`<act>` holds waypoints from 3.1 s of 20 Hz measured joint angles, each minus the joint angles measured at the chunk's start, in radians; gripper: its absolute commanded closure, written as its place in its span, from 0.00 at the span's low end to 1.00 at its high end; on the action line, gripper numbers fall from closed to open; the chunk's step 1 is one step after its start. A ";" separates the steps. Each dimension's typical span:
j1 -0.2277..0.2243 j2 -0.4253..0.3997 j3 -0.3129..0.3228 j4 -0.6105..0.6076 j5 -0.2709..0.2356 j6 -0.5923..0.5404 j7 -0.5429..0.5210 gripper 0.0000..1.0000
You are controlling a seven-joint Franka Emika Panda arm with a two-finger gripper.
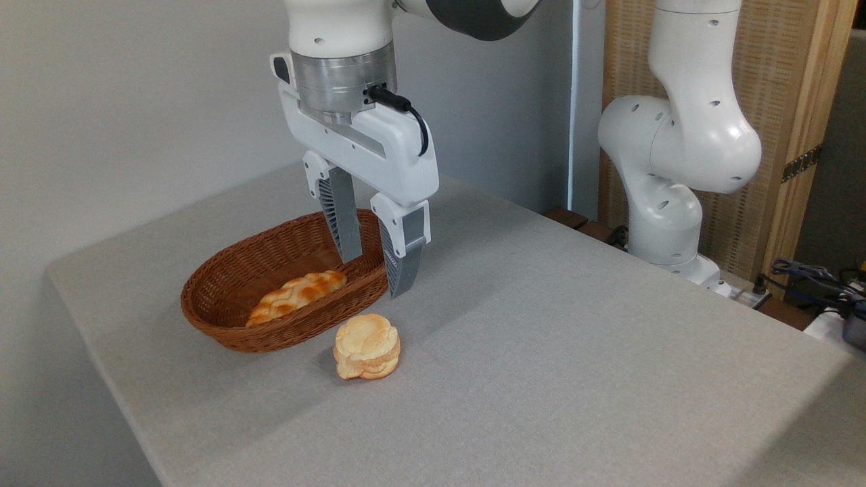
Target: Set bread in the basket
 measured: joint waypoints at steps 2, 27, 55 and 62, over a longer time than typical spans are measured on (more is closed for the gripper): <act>0.001 0.000 0.000 0.000 0.000 0.000 0.000 0.00; 0.015 0.000 0.002 0.000 0.000 0.000 0.000 0.00; -0.057 0.084 -0.003 -0.152 -0.093 0.162 0.147 0.00; -0.082 0.136 -0.003 -0.159 -0.093 0.211 0.150 0.00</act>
